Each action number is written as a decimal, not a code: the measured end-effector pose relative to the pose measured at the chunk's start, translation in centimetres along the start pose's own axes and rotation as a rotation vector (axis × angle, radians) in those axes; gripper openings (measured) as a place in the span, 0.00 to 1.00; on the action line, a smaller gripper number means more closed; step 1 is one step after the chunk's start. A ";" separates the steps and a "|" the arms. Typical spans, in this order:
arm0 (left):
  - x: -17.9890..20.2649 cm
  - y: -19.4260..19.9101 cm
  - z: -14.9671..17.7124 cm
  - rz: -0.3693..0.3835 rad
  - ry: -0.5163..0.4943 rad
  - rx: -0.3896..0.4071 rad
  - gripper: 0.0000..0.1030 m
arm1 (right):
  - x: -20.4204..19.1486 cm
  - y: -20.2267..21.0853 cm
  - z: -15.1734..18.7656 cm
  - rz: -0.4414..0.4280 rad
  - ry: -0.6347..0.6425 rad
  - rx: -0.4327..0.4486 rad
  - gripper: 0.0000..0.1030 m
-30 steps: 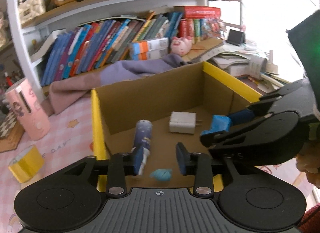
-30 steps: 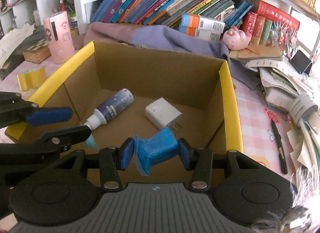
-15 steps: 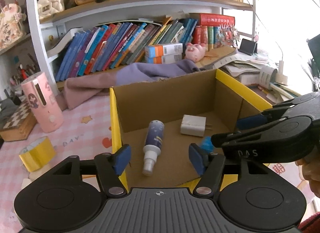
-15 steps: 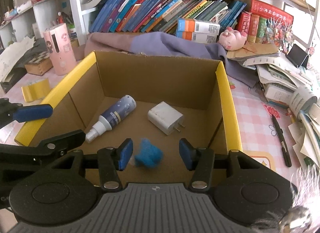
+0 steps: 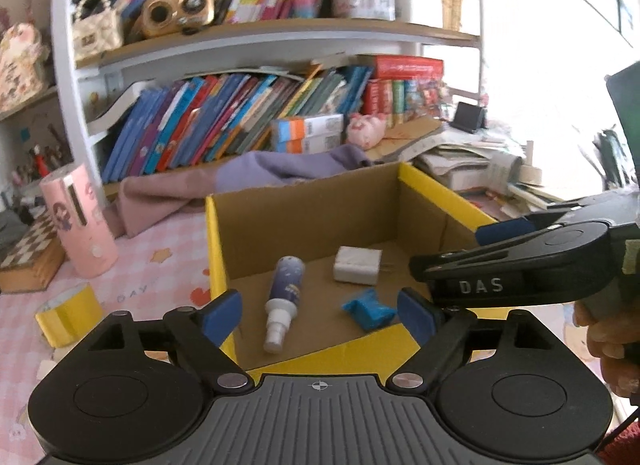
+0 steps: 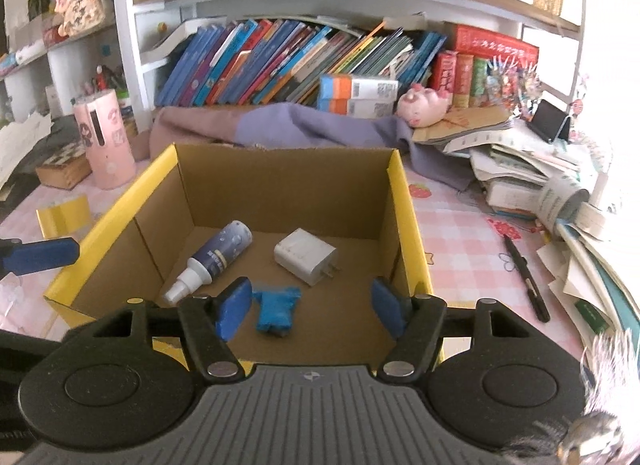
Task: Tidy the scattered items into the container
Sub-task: 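Open the right tool to drop the cloth while the left tool drops the clip, then lift both tools out of the box and back toward the table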
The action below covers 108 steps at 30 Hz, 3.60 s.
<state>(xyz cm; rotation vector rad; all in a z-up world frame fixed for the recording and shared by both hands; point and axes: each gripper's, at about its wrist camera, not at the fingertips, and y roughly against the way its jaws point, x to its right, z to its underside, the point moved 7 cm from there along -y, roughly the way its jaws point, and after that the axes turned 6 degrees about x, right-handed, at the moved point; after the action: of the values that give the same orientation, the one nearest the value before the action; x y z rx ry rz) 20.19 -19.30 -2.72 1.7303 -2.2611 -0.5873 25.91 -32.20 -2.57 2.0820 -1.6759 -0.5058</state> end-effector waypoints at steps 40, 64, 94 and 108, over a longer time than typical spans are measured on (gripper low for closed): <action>-7.2 9.4 3.5 0.122 0.005 0.085 0.93 | -9.0 9.3 3.2 0.257 -0.069 0.096 0.78; -11.8 15.2 9.1 0.133 -0.016 -0.010 0.94 | -17.6 12.7 9.2 0.262 -0.128 -0.001 0.80; -21.7 19.2 11.7 -0.148 0.147 -0.032 0.94 | -28.5 9.3 7.8 0.005 0.037 -0.046 0.81; -23.7 17.2 11.0 -0.203 0.155 -0.039 0.94 | -30.0 6.2 6.2 -0.052 0.065 -0.049 0.80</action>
<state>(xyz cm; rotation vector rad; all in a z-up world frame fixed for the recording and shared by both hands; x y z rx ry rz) 7.25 9.15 -3.46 1.9280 -1.9733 -0.5124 11.33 -4.56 -3.94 2.0883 -1.5613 -0.4855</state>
